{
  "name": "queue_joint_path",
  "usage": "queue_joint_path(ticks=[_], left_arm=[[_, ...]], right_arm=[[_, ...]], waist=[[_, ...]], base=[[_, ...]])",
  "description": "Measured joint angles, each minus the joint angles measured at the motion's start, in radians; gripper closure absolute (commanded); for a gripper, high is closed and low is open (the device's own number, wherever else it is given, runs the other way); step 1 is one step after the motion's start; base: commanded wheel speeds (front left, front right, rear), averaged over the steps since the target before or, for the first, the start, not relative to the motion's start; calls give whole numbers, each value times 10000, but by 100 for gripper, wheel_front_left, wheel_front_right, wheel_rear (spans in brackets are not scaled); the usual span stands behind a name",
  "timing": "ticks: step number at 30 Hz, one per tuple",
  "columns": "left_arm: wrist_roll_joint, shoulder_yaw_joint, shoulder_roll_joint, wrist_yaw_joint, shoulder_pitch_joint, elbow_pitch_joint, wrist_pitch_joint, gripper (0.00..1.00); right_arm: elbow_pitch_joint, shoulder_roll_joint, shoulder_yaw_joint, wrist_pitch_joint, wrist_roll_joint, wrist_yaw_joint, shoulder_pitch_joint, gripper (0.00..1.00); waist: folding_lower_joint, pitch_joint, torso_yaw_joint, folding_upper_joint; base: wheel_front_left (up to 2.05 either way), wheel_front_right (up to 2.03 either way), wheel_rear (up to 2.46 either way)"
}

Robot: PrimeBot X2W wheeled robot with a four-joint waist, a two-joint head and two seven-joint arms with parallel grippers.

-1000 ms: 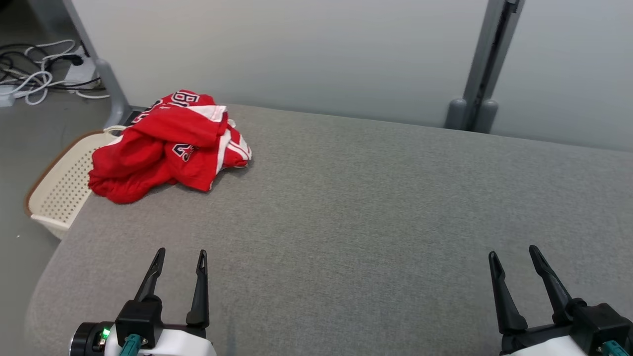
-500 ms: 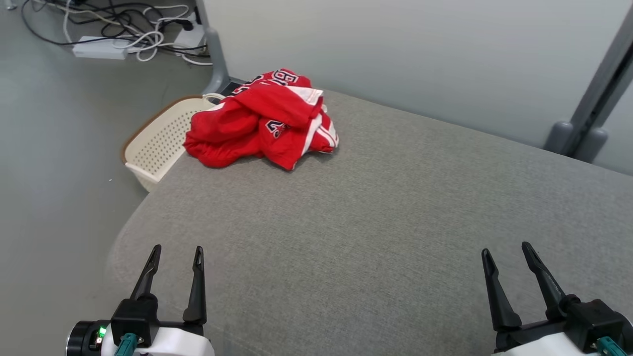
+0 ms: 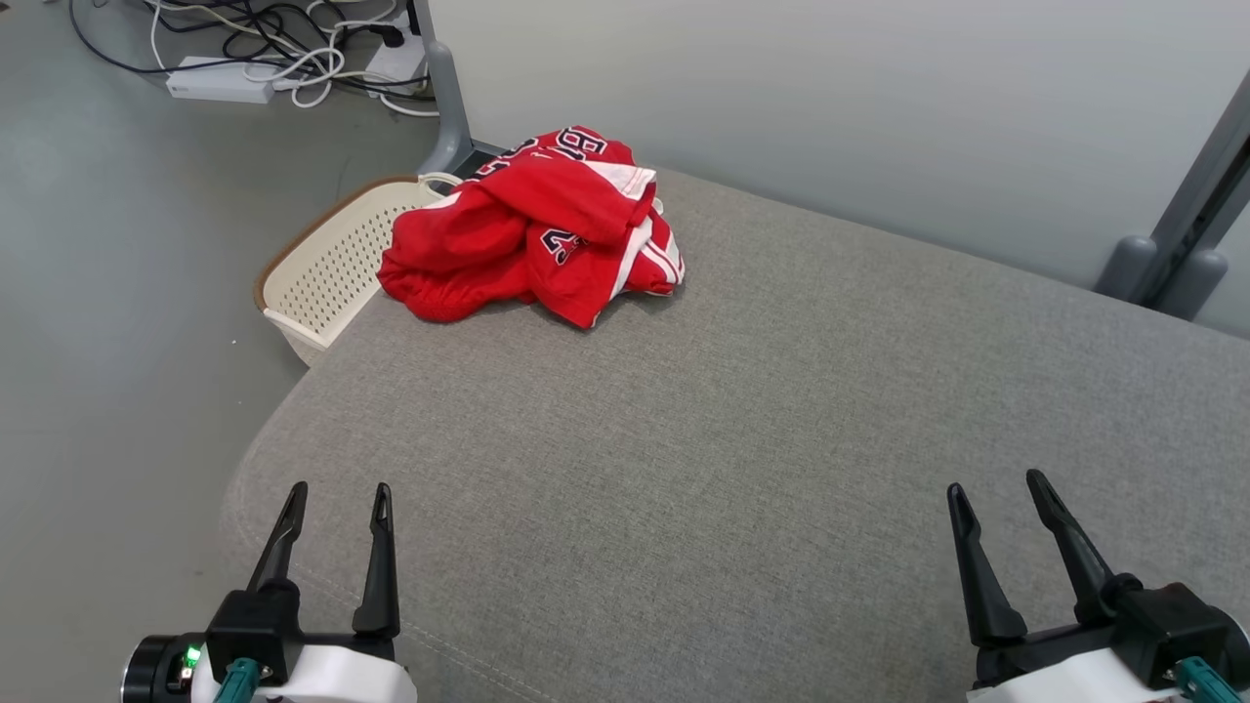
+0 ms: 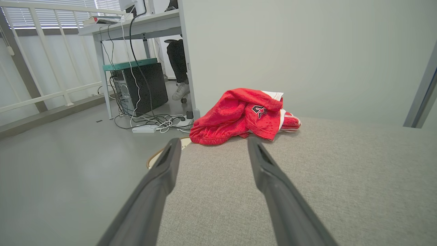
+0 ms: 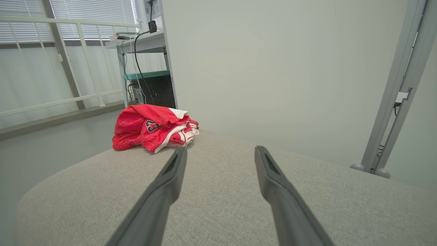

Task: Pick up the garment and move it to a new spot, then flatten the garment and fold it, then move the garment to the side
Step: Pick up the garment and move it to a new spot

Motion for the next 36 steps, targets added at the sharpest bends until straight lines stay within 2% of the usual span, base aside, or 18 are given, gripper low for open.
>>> queue_joint_path(ticks=[9,14,18,23,24,25,36], left_arm=[[-303,165,29,-117,-665,-675,0,0],[-263,594,669,-656,-1950,-869,0,0],[-656,999,1118,-1175,-3533,-788,-2,0],[-1154,1135,1969,-1524,-5471,646,198,0],[-1175,980,2353,-1618,-6142,1360,497,0],[-1175,980,2353,-1618,-6142,1360,497,0],[-1843,-286,3670,-1747,-8436,4980,2010,0]], right_arm=[[-192,-2,-268,-2,-278,0,-280,0],[-330,-2,-382,-2,-625,-2,-620,0],[-439,-4,-364,-2,-861,0,-958,0],[-562,0,-207,-2,-1104,0,-1385,0],[-616,-2,-165,-2,-1193,0,-1531,0],[-616,-2,-165,-2,-1193,0,-1531,0],[-1313,-6,-144,-2,-1605,0,-2020,0]], waist=[[0,633,-231,0],[0,1274,-450,0],[0,1880,-678,0],[0,2611,-1076,0],[0,2882,-1283,0],[0,2882,-1283,0],[0,4198,-2546,0]], base=[[0,0,0],[0,0,0],[0,0,0],[0,0,0],[0,0,0],[0,0,0],[0,0,0]])
